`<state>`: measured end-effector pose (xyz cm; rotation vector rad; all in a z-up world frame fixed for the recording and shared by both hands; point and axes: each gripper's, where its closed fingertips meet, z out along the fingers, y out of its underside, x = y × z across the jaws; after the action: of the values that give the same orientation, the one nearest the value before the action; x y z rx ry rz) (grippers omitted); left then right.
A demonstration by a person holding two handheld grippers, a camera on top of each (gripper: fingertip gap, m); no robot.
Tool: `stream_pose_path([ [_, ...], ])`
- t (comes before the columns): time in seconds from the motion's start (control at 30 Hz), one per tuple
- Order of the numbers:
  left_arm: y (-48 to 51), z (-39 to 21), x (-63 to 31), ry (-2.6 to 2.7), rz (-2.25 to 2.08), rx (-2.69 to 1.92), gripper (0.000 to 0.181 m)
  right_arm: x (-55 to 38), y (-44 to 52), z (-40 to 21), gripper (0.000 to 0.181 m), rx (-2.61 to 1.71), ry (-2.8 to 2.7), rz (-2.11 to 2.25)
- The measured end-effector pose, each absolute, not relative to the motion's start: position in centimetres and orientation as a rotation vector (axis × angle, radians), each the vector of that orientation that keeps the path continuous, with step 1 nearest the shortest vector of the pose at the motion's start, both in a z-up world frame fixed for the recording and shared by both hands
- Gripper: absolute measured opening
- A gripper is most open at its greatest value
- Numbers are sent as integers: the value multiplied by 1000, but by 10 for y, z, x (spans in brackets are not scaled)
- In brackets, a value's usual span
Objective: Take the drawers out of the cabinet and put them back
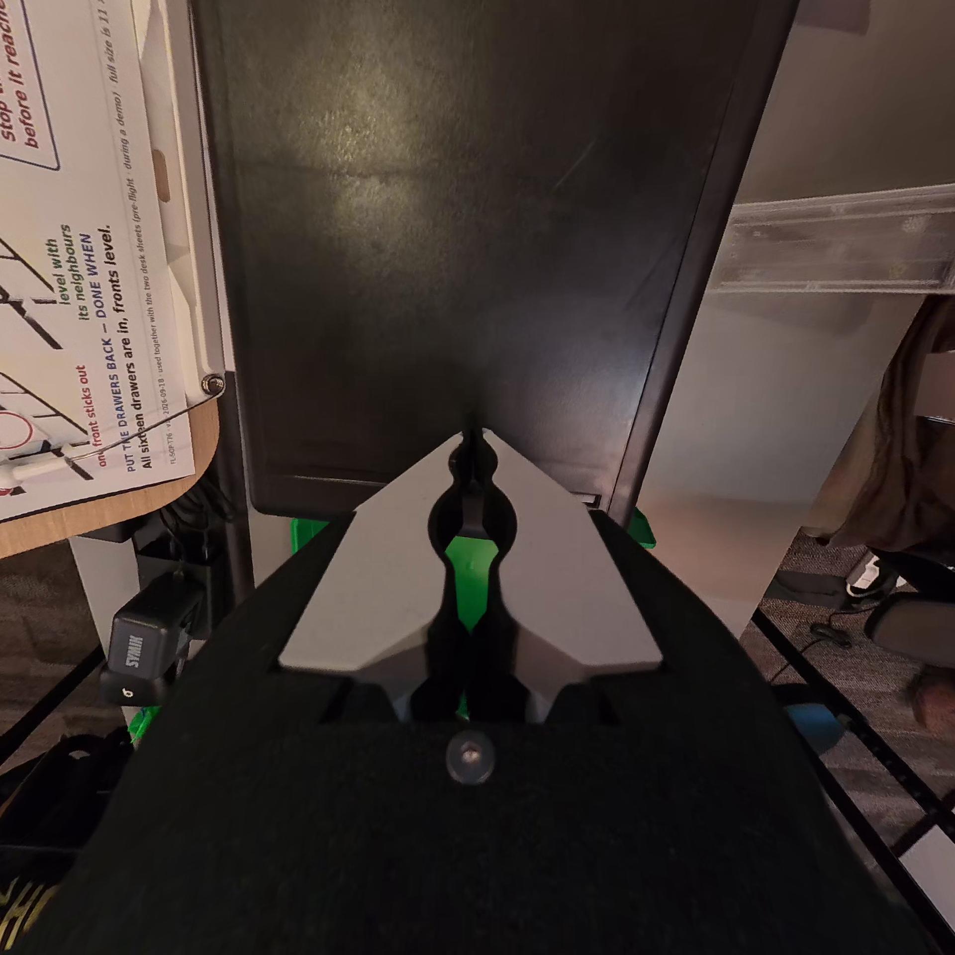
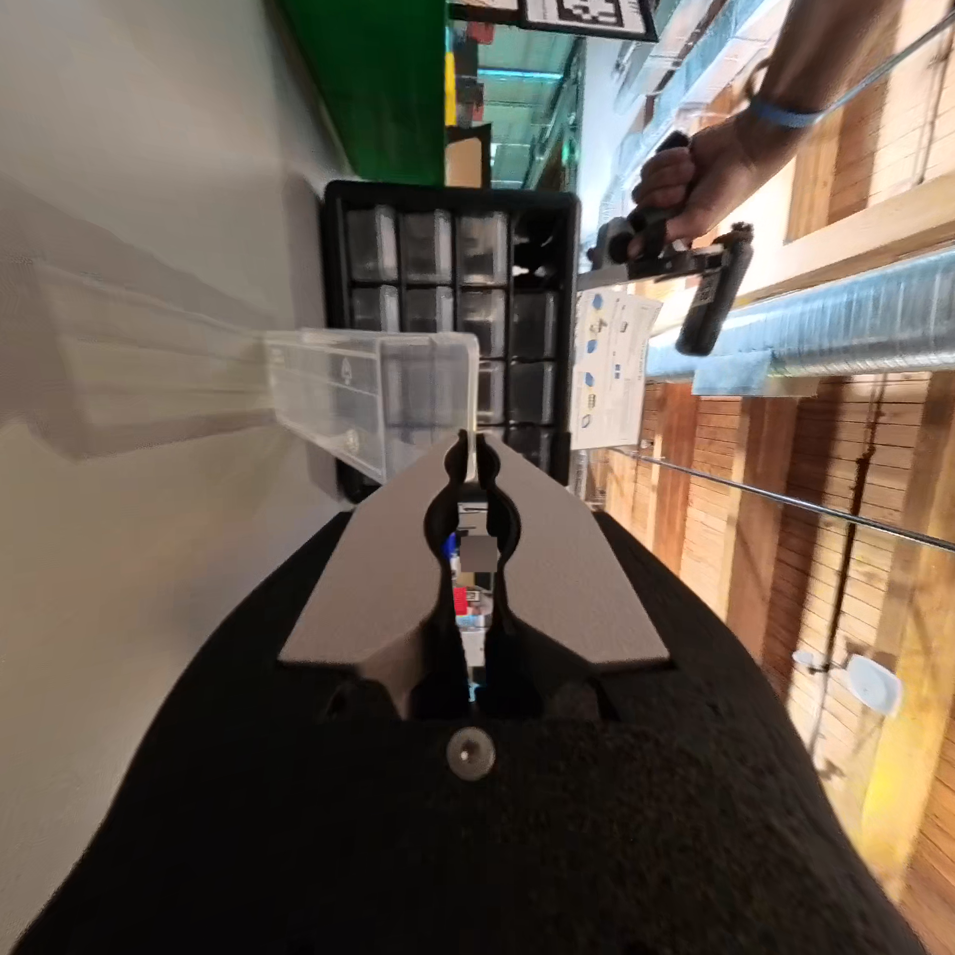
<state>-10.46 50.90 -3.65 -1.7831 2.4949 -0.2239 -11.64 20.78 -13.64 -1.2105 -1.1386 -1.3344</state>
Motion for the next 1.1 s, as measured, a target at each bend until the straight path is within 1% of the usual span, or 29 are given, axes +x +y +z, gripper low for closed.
stream_pose_path([
  [0.27, 509, -37, -105, 2495, -201, -1766, 0, -88, 177, -198, 7, -1581, -1214, -1018],
  [0.37, 509, -37, -105, 2506, -178, -1772, 0, -78, 173, -215, 8, -1757, -1166, -886],
  [0.47, 509, -37, -105, 2509, -169, -1770, 0, -76, 171, -217, 10, -1858, -1073, -751],
  [0.67, 509, -36, -105, 2491, -221, -1777, 0, -81, 156, -223, 34, -2121, -883, -428],
  [0.77, 509, -36, -105, 2484, -232, -1779, 0, -101, 154, -200, 50, -2304, -610, -118],
  [0.8, 509, -36, -105, 2483, -232, -1779, 0, -102, 157, -195, 57, -2402, -491, -47],
  [0.83, 509, -36, -105, 2482, -231, -1781, 0, -108, 164, -189, 71, -2460, -423, 33],
  [0.87, 509, -36, -105, 2482, -228, -1783, 0, -110, 174, -183, 72, -2498, -333, 88],
  [0.93, 509, -37, -105, 2479, -218, -1791, 0, -110, 196, -183, 81, -2554, -274, 138],
  [1.0, 509, -37, -105, 2478, -206, -1796, 0, -89, 217, -195, 80, -2610, -265, -26],
  [1.1, 509, -37, -105, 2484, -189, -1798, 0, -85, 237, -215, 80, -2712, -228, -14],
])
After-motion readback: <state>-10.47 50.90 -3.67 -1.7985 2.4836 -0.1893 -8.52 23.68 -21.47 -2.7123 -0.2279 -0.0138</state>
